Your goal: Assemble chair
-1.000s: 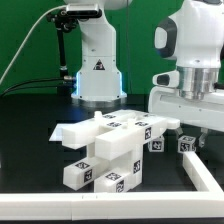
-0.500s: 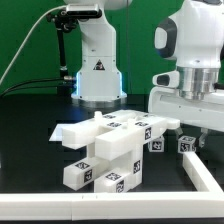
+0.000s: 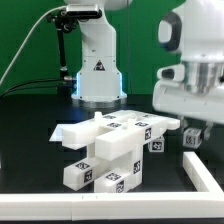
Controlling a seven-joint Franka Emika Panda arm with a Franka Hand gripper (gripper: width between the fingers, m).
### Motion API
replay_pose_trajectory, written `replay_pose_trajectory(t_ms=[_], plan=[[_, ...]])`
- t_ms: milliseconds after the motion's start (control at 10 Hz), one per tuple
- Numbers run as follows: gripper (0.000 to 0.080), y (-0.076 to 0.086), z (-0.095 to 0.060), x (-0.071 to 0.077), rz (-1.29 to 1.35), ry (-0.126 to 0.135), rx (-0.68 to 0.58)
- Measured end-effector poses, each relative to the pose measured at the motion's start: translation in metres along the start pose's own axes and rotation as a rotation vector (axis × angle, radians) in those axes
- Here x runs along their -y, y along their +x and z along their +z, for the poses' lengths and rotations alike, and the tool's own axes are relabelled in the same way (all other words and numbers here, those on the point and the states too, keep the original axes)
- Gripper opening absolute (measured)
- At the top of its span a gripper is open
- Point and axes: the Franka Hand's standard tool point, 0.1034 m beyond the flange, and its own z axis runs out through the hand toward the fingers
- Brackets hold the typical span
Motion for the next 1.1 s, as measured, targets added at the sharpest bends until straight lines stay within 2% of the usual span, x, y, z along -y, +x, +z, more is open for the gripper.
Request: replay_pose_trajectory(t_ms=[100,200,300,400,500,600,700,1000,1100], plan=[[0.0284,0.003,-0.022,-0.004,-0.006,0.008,0.020],[0.0284,0.012,-0.043,-0.008,-0.038,0.020,0.034],[0.0284,0.027,-0.063,-0.013,-0.079,0.039,0.041],[0.0284,0.051,-0.073,-0.021,-0.116,0.057,0.028],[0.0284,0.070,-0.074,-0.025,-0.143,0.059,0.013],[0.0284,0.074,-0.069,-0.025,-0.140,0.048,0.011],[0.0284,0.070,-0.069,-0.023,-0.147,0.049,0.012],[0.0284,0.073,-0.069,-0.025,-0.149,0.048,0.012],[0.0284,0.086,-0.072,-0.033,-0.212,0.050,0.004]])
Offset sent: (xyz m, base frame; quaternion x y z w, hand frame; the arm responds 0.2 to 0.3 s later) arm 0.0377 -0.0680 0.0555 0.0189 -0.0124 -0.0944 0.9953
